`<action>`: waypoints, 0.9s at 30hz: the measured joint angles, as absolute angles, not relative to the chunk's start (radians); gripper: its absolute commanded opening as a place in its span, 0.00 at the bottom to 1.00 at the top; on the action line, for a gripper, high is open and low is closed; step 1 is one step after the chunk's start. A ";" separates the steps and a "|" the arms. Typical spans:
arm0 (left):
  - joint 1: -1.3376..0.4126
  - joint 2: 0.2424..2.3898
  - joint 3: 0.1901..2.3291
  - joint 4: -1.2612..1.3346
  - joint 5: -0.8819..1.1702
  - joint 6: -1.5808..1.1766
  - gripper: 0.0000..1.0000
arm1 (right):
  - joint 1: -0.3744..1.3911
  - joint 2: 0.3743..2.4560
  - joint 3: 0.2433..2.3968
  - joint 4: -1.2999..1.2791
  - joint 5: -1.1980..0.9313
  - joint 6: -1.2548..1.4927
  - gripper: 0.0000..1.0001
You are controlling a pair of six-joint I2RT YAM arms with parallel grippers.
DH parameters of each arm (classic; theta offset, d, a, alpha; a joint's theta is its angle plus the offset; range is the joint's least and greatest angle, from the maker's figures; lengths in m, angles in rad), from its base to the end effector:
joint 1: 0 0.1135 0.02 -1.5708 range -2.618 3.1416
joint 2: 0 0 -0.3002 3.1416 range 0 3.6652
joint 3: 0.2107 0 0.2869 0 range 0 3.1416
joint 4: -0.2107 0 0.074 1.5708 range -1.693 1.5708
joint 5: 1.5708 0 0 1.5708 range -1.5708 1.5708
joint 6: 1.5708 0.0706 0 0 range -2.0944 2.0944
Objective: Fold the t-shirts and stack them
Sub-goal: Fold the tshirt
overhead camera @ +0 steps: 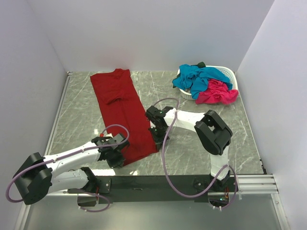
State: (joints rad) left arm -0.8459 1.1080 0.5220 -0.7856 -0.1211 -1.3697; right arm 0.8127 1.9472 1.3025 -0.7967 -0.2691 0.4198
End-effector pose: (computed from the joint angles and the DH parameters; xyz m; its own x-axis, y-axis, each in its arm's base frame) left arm 0.1267 -0.1301 0.1357 -0.8424 -0.5159 -0.1556 -0.4916 0.8540 -0.1702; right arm 0.2676 0.3099 0.1312 -0.9175 -0.3975 -0.0104 -0.3829 0.8760 0.2933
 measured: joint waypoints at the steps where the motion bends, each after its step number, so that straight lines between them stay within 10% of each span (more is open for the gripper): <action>1: -0.846 1.105 0.526 -0.803 -0.122 -1.364 0.00 | 0.814 1.940 1.295 -0.809 -0.268 0.416 0.00; 27: -0.852 0.799 0.631 -0.975 0.129 -1.374 0.00 | 0.917 1.720 1.234 -1.063 -0.304 0.399 0.00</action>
State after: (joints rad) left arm -0.8524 0.7986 0.6308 -0.9749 0.1291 -1.3735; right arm 0.9169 1.7195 1.2339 -1.0626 -0.3038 0.3992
